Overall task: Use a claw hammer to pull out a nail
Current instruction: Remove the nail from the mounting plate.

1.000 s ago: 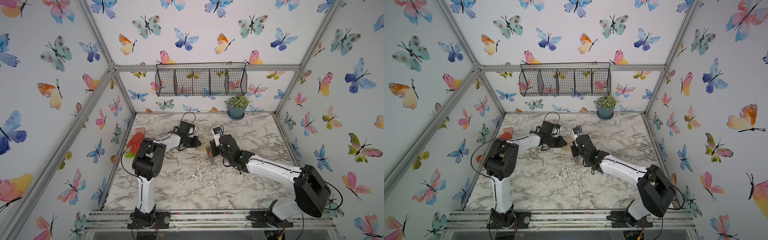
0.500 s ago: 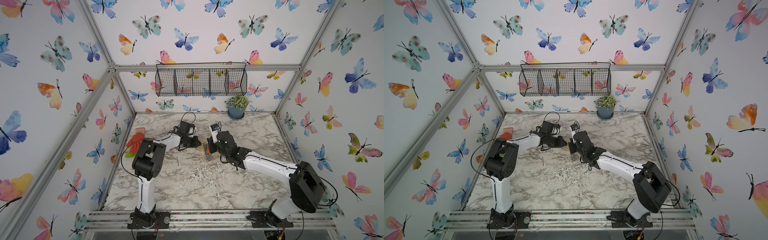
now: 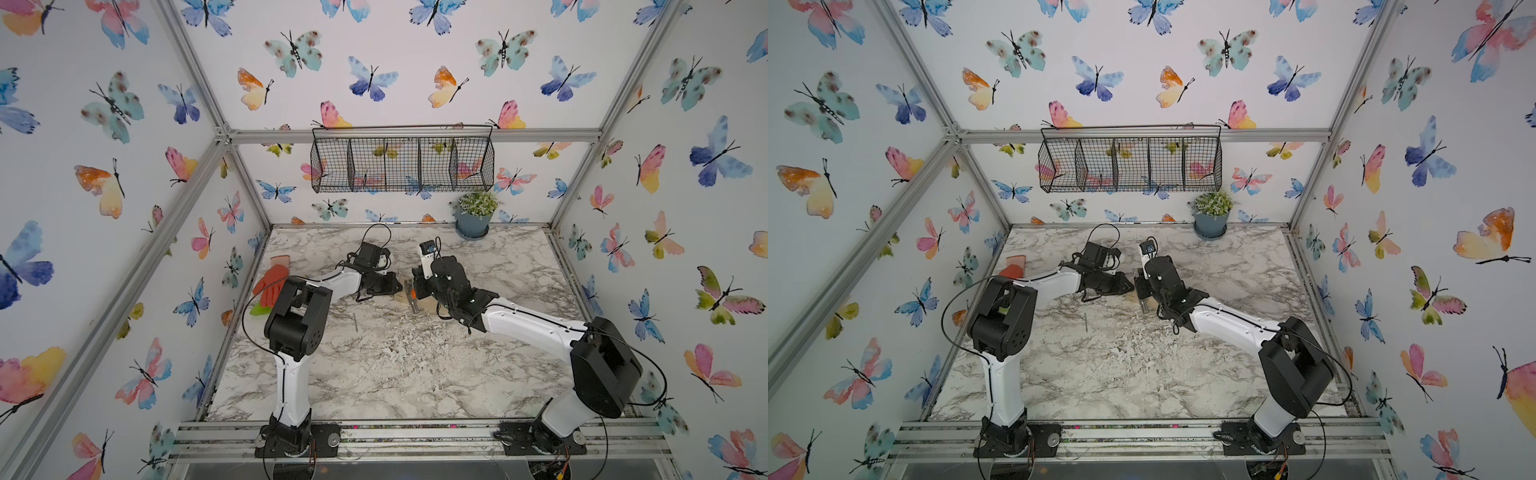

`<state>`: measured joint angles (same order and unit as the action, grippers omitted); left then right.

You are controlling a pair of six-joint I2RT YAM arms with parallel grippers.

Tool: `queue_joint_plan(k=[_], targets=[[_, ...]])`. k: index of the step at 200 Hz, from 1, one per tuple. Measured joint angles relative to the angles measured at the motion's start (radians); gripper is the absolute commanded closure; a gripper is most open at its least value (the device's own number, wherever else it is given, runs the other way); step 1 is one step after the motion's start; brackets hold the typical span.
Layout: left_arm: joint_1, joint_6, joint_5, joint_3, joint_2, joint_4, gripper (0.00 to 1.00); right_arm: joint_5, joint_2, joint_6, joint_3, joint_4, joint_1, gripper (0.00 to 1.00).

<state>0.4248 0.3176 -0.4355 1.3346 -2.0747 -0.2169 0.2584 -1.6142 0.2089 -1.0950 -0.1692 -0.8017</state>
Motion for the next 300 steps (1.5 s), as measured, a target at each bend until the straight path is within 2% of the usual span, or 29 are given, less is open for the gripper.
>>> queue_joint_plan(k=[64,159,174,217,256,300], targets=[[0.000,0.000,0.000,0.000,0.000,0.000,0.83,0.004,0.009,-0.048,0.003,-0.039,0.005,0.97],[0.000,-0.001,0.000,0.000,0.000,0.000,0.83,0.001,0.135,-0.060,0.070,-0.129,0.005,0.97],[0.000,-0.001,0.000,0.000,0.001,0.000,0.76,0.000,0.151,-0.059,0.085,-0.122,0.005,0.97],[0.003,0.001,0.024,-0.001,0.014,-0.001,0.68,0.003,0.235,-0.051,0.092,-0.043,0.005,0.97],[0.023,0.005,0.095,0.012,0.048,-0.019,0.65,0.003,0.356,-0.033,0.112,0.016,0.005,0.97],[0.046,0.013,0.122,-0.010,0.103,-0.092,0.62,0.003,0.454,0.001,0.139,0.109,0.005,0.97]])
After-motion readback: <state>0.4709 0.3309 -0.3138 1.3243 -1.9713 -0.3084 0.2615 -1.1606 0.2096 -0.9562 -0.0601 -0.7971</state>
